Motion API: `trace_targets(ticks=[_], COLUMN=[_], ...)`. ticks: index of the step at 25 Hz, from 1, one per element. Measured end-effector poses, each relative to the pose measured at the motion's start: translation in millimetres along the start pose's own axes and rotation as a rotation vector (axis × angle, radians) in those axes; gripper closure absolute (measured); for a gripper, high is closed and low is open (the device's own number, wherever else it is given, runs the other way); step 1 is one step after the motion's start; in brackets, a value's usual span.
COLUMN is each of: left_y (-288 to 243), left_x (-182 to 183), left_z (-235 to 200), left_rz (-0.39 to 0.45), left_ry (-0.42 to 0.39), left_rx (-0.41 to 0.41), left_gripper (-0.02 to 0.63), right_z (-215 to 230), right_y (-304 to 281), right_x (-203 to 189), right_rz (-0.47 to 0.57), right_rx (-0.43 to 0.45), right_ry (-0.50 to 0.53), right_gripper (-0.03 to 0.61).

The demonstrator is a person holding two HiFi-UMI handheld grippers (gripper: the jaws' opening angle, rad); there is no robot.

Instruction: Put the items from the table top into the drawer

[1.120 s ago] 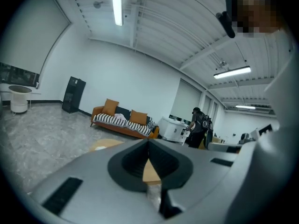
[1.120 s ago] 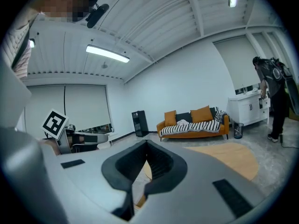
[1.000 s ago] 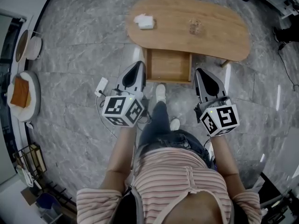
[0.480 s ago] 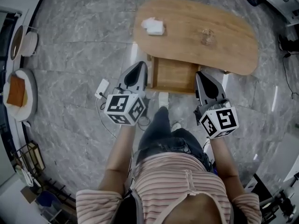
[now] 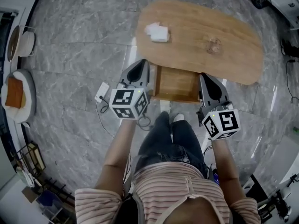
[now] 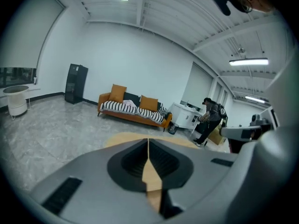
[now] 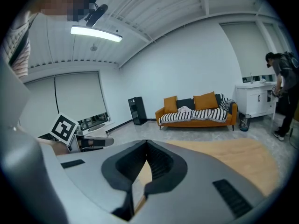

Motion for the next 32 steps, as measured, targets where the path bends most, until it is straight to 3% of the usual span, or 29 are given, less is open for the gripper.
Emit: trace_targets(ticks=[6, 21, 32], left_y=[-41, -123, -167], left_x=[-21, -90, -122], left_z=[-27, -91, -146], left_rz=[-0.077, -0.091, -0.115], left_ry=[-0.022, 0.028, 0.094], left_rx=[0.019, 0.087, 0.149], left_gripper=[0.600, 0.598, 0.568], right_z=[10, 21, 27], right_y=[-40, -148, -208], right_x=[-16, -100, -134], right_rz=[-0.025, -0.118, -0.182], right_rx=[0.025, 0.098, 0.098], right_ry=[0.014, 0.032, 0.029], right_gripper=[0.571, 0.571, 0.571])
Point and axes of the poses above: the fingertips, and each gripper's own axes: y backward along the fingers, z to its right, x out of its top, the point moved 10 cm from there along y, backward along the fingers, and after that the axes turned 14 degrees about -x, right-handed, at the moved point
